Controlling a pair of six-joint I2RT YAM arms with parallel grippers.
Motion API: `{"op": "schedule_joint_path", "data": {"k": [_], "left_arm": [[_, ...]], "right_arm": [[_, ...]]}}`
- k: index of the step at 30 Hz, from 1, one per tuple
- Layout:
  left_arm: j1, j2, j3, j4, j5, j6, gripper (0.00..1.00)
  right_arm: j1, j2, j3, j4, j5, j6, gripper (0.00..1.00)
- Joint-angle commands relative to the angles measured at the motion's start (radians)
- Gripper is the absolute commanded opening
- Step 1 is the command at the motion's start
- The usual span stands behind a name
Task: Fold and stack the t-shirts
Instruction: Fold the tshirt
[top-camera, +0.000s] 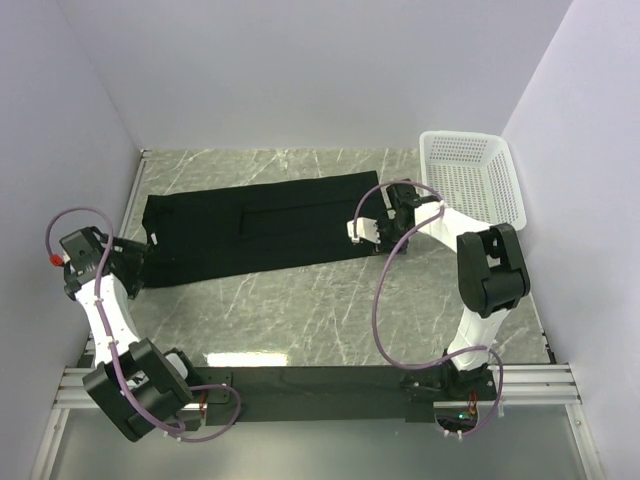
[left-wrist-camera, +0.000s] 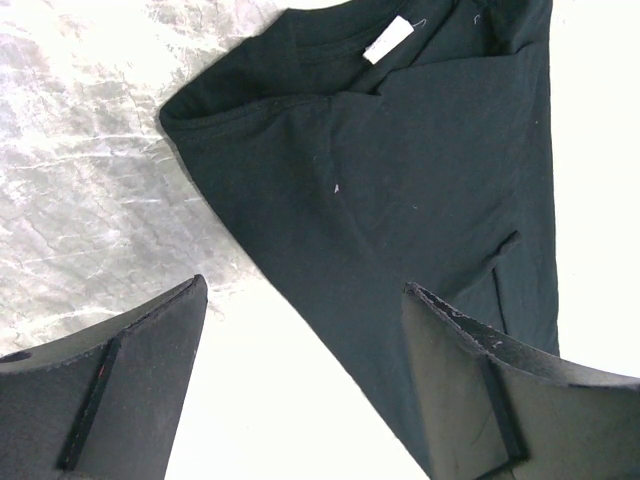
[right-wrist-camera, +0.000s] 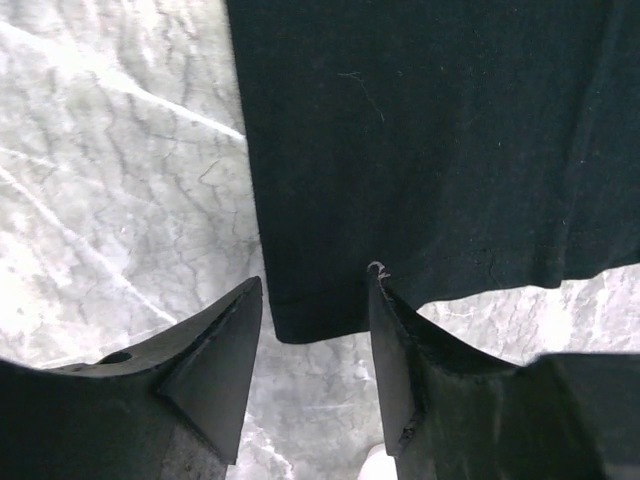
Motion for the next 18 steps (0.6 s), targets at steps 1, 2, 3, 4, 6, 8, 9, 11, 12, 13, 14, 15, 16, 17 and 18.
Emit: {"op": "schedule_joint_path", "data": {"k": [1, 2, 3, 4, 6, 8, 9, 11, 12, 13, 14, 15, 16, 17, 18], "left_arm": [[0.017, -0.028, -0.006, -0.009, 0.043, -0.024, 0.83], [0.019, -0.028, -0.005, -0.013, 0.047, -0.025, 0.83], [0.023, -0.026, 0.000, -0.016, 0.051, -0.030, 0.83], [0.028, -0.026, 0.001, -0.023, 0.060, -0.033, 0.83], [0.033, -0.026, 0.007, -0.029, 0.063, -0.039, 0.83], [0.033, -0.029, 0.006, -0.032, 0.070, -0.042, 0.83], [0.034, -0.032, 0.006, -0.032, 0.070, -0.042, 0.83], [0.036, -0.032, -0.002, -0.032, 0.083, -0.047, 0.83], [0.036, -0.031, -0.005, -0.032, 0.084, -0.047, 0.83], [0.037, -0.031, -0.008, -0.033, 0.084, -0.050, 0.83], [0.039, -0.031, -0.012, -0.035, 0.087, -0.048, 0.83], [0.039, -0.028, -0.014, -0.035, 0.090, -0.047, 0.83], [0.039, -0.029, -0.016, -0.036, 0.087, -0.045, 0.83], [0.042, -0.029, -0.016, -0.039, 0.087, -0.042, 0.83], [0.042, -0.031, -0.016, -0.043, 0.089, -0.041, 0.83]], "right_arm": [[0.016, 0.024, 0.001, 0.036, 0.031, 0.036, 0.53], [0.018, 0.038, 0.013, 0.032, 0.033, 0.040, 0.51], [0.016, 0.043, 0.016, 0.030, 0.039, 0.047, 0.51], [0.021, 0.047, 0.018, 0.030, 0.042, 0.054, 0.49], [0.022, 0.047, 0.018, 0.024, 0.038, 0.057, 0.48], [0.025, 0.040, 0.006, 0.028, 0.041, 0.060, 0.47], [0.027, 0.040, 0.004, 0.030, 0.044, 0.062, 0.45], [0.030, 0.041, 0.006, 0.024, 0.054, 0.068, 0.38], [0.033, 0.041, 0.004, 0.019, 0.058, 0.068, 0.34], [0.033, 0.037, -0.002, 0.016, 0.059, 0.067, 0.25], [0.033, 0.029, -0.007, 0.013, 0.059, 0.065, 0.21], [0.035, 0.024, -0.011, 0.002, 0.058, 0.065, 0.18], [0.033, 0.011, -0.020, -0.005, 0.051, 0.062, 0.13], [0.035, 0.001, -0.028, -0.016, 0.050, 0.057, 0.11], [0.035, -0.008, -0.037, -0.028, 0.047, 0.054, 0.09]]}}
